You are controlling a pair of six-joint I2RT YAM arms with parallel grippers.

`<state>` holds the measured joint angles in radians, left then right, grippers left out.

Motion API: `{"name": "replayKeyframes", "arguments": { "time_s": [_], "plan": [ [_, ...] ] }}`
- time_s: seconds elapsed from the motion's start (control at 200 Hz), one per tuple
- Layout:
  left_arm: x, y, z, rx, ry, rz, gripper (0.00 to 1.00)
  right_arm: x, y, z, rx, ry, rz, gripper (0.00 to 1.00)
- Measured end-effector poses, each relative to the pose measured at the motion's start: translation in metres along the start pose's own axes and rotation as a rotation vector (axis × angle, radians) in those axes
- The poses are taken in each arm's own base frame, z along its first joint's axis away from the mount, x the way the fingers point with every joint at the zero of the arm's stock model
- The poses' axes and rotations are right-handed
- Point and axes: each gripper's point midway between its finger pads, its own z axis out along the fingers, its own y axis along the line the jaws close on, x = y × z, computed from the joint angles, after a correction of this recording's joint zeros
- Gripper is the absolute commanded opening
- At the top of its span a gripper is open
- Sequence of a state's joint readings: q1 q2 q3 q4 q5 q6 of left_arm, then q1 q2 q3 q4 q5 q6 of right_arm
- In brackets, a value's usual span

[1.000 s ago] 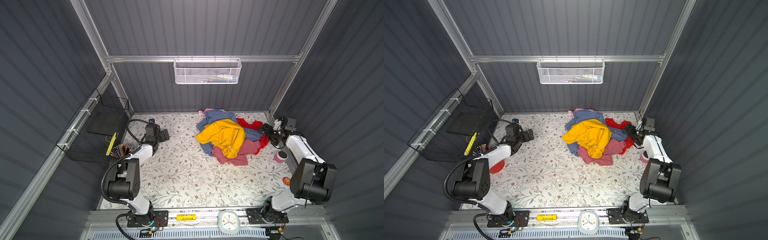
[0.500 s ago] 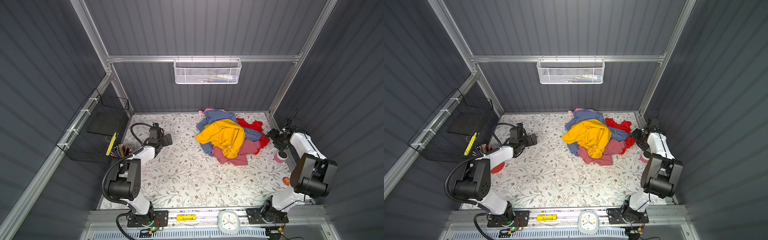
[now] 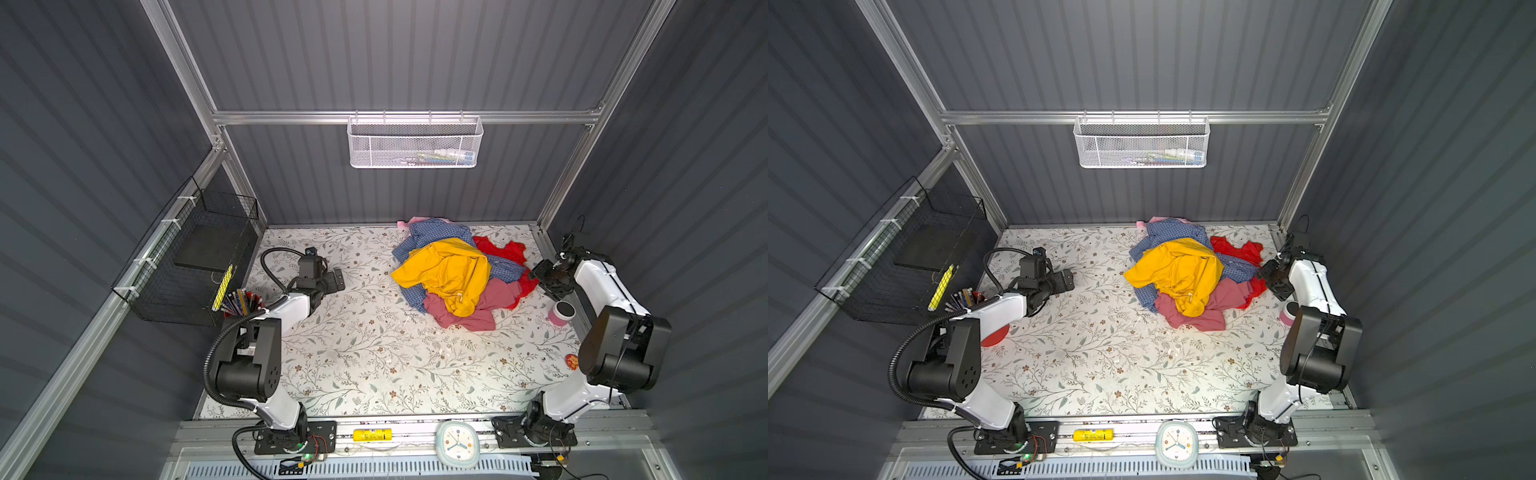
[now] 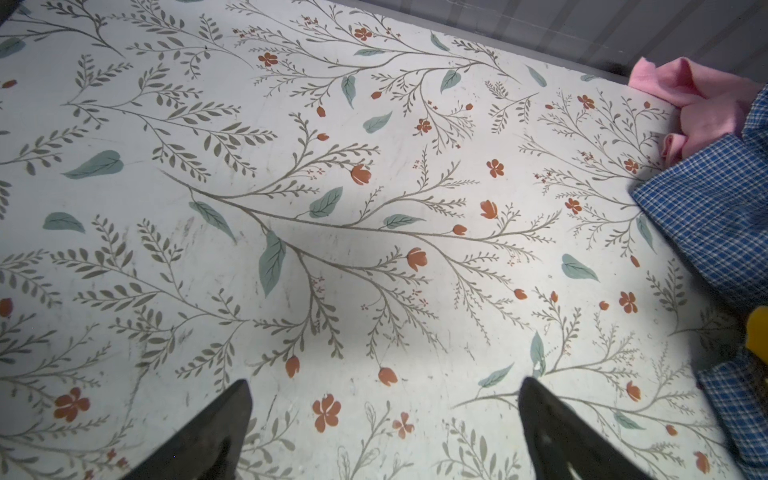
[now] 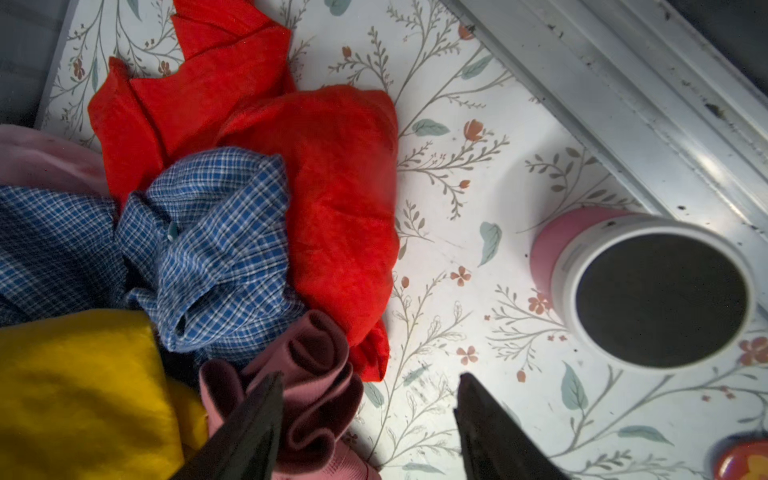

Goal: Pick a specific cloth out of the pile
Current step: 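Reach the right gripper down to the red cloth at the pile's edge, then close the right gripper on the red cloth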

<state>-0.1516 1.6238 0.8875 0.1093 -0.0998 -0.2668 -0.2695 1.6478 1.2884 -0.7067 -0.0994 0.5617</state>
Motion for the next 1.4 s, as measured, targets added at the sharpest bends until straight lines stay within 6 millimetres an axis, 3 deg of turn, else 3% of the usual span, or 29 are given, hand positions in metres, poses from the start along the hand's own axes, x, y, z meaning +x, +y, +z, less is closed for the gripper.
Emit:
{"name": "replayKeyframes", "arguments": {
  "time_s": [0.225, 0.53, 0.821, 0.866, 1.026, 1.101, 1.226, 1.401],
  "plan": [
    [0.000, -0.005, 0.000, 0.009, -0.002, 0.007, 1.00, 0.026, -0.001, 0.012, 0.010, 0.010, 0.088, 0.59],
    [0.008, -0.009, 0.000, 0.018, 0.006, 0.008, 1.00, 0.007, 0.000, 0.035, 0.037, -0.045, 0.236, 0.54],
    [0.009, -0.009, -0.001, 0.020, 0.002, -0.002, 1.00, 0.008, -0.007, 0.068, 0.096, -0.016, 0.324, 0.49],
    [0.009, -0.010, -0.001, 0.021, 0.001, -0.002, 1.00, 0.009, -0.008, 0.072, 0.102, -0.011, 0.329, 0.47],
    [0.009, -0.010, -0.002, 0.022, 0.001, 0.000, 1.00, 0.008, -0.005, 0.081, 0.104, -0.009, 0.340, 0.17],
    [0.010, -0.011, -0.002, 0.023, 0.002, 0.001, 1.00, 0.006, -0.002, 0.080, 0.092, -0.022, 0.321, 0.00],
    [0.010, -0.011, -0.003, 0.023, 0.001, 0.000, 1.00, 0.002, 0.009, 0.067, 0.044, -0.069, 0.283, 0.00],
    [0.012, -0.010, -0.003, 0.022, 0.004, -0.005, 1.00, -0.010, 0.043, 0.020, -0.051, -0.185, 0.151, 0.00]
  ]
}}
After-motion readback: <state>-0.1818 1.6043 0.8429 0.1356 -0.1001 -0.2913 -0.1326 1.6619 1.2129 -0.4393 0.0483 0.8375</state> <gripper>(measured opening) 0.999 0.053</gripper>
